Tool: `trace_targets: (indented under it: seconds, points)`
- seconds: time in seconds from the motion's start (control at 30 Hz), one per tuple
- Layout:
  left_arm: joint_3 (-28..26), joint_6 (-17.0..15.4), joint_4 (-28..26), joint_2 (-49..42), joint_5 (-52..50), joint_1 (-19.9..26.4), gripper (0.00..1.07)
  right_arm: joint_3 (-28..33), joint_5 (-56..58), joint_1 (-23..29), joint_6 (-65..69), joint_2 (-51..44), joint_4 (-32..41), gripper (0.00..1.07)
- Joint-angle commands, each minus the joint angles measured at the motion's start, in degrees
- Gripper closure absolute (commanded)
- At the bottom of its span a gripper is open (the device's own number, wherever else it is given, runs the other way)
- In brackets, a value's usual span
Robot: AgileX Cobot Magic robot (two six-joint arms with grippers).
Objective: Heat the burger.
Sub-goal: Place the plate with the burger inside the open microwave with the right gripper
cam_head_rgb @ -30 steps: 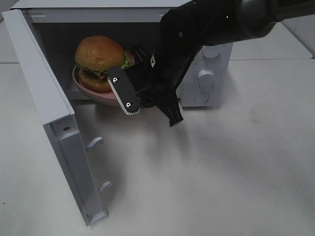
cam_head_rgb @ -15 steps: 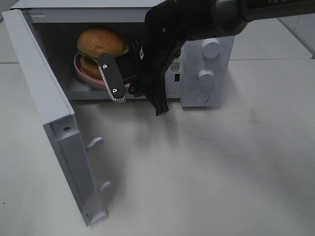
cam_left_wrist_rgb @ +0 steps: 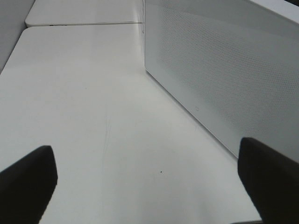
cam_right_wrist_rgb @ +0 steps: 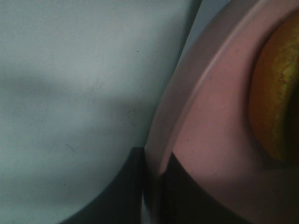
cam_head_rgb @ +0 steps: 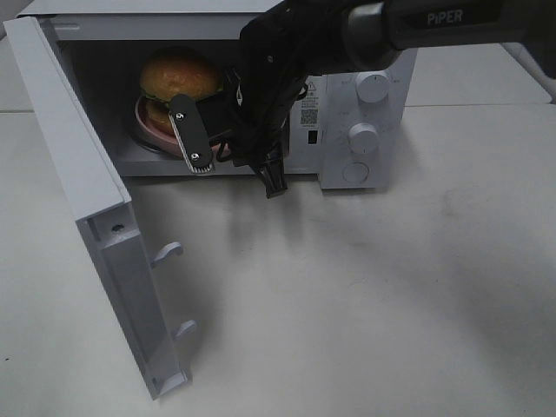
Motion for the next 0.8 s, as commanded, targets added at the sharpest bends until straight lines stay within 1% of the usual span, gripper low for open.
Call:
trace_targets:
  seconds: [0.03, 0.23, 0.37, 0.4, 0.47, 0.5, 0.53, 0.57, 0.6, 0.63, 0.67, 0.7, 0.8]
  points:
    - [0.17, 0.00, 0.00, -1.38, -0.17, -0.29, 0.06, -2.86, -2.81, -0.23, 0.34, 0.63, -1.32, 1.04]
    - [0.17, 0.00, 0.00, -1.38, -0.17, -0.29, 0.06, -5.27, -3.15, -0.23, -1.89, 2.92, -1.32, 1.02]
    - [0.17, 0.00, 0.00, -1.38, -0.17, -0.29, 0.06, -6.19, -3.84, -0.23, -2.06, 3.95, -1.32, 0.96]
    - [0.17, 0.00, 0.00, -1.38, -0.17, -0.29, 0.06, -6.19, -3.84, -0.23, -2.06, 3.95, -1.32, 0.96]
    - [0.17, 0.00, 0.00, -1.38, -0.17, -0.29, 0.06, -6.19, -4.53, -0.23, -1.78, 4.30, -1.09, 0.80]
    - [0.17, 0.00, 0.00, -1.38, -0.17, -0.29, 0.06, -6.19, -4.53, -0.23, -1.78, 4.30, -1.09, 0.80]
    - [0.17, 0.00, 0.00, -1.38, -0.17, -0.29, 0.06, -6.19, -4.47, -0.23, -1.38, 4.47, -1.09, 0.75]
    - [0.17, 0.00, 0.00, -1.38, -0.17, -0.29, 0.06, -6.19, -4.47, -0.23, -1.38, 4.47, -1.09, 0.75]
    - [0.17, 0.00, 0.00, -1.38, -0.17, -0.29, 0.06, -6.19, -4.01, -0.23, -0.40, 4.47, -0.74, 0.66]
    - [0.17, 0.00, 0.00, -1.38, -0.17, -0.29, 0.06, -6.19, -4.01, -0.23, -0.40, 4.47, -0.74, 0.66]
    - [0.17, 0.00, 0.00, -1.38, -0.17, -0.29, 0.06, -6.19, -3.38, -0.23, 0.86, 4.47, -0.74, 0.58]
    - [0.17, 0.00, 0.00, -1.38, -0.17, -0.29, 0.06, -6.19, -2.58, -0.23, 1.55, 4.47, -0.74, 0.54]
    - [0.17, 0.00, 0.00, -1.38, -0.17, -0.29, 0.06, -6.13, -2.23, -0.23, 2.23, 4.47, -0.74, 0.51]
